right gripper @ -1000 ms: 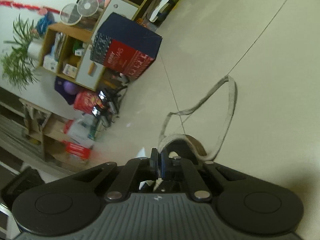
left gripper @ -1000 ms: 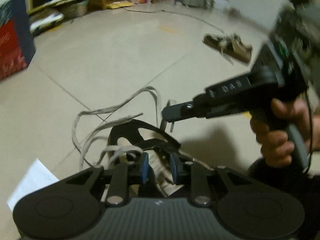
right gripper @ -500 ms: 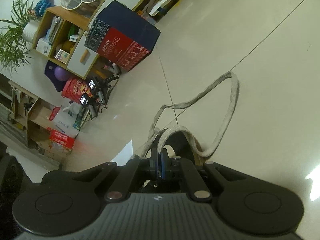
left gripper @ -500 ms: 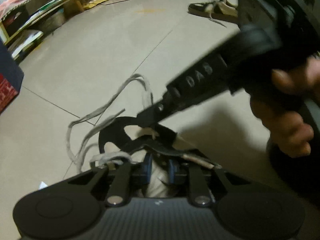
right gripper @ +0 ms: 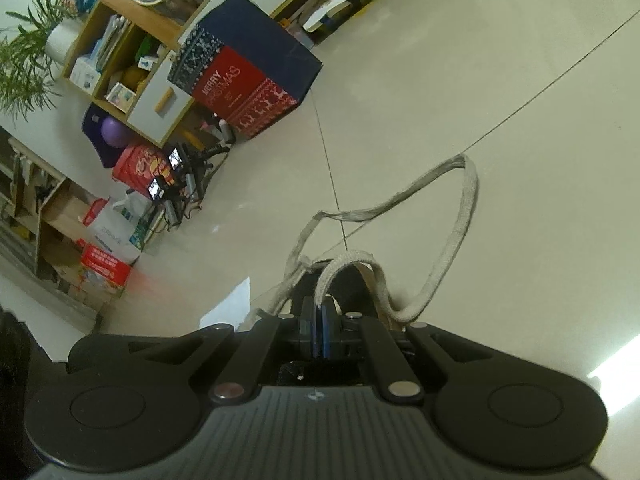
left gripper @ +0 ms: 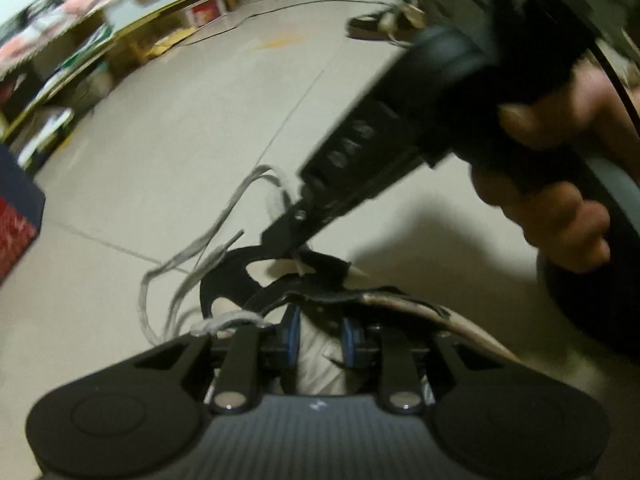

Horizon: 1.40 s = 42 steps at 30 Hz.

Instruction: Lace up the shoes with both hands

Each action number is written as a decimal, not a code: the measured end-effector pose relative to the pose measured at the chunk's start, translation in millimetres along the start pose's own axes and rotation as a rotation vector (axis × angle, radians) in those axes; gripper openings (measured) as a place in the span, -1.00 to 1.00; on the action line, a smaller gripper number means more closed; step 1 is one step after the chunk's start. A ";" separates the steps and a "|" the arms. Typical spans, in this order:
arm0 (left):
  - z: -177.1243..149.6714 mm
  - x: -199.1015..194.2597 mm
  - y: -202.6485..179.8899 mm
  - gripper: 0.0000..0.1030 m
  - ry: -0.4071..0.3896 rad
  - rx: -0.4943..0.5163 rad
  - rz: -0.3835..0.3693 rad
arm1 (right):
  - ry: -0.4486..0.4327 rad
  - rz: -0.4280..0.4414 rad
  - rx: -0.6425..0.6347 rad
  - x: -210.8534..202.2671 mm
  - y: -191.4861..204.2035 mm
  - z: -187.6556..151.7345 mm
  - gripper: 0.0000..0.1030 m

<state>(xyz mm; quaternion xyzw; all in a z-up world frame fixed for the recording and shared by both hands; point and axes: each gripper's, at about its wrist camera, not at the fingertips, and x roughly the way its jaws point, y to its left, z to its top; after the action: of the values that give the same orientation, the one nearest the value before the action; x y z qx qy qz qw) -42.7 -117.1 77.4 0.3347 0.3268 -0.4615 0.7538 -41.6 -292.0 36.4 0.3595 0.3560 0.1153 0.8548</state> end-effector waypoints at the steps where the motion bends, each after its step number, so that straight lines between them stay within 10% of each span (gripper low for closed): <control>1: 0.8 0.6 1.3 -0.54 0.001 -0.003 -0.004 | 0.001 0.000 -0.001 0.9 -0.1 -0.1 -0.93; 28: 9.6 26.9 6.7 -0.97 0.045 -0.271 0.057 | 0.115 0.006 -0.002 10.2 -1.0 -2.9 -0.93; 36: 6.3 21.0 2.1 -0.97 0.028 -0.255 0.072 | 0.146 0.054 -0.034 -36.3 -7.6 12.5 -0.54; 42: 11.3 21.2 10.8 -0.97 0.036 -0.315 0.045 | 0.250 0.070 -0.326 -74.0 17.0 -10.4 -0.17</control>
<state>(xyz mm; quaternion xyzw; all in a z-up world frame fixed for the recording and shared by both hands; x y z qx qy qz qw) -23.1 -132.6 68.9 0.2277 0.4009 -0.3816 0.8011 -101.1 -307.8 82.1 0.2114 0.4231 0.2447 0.8464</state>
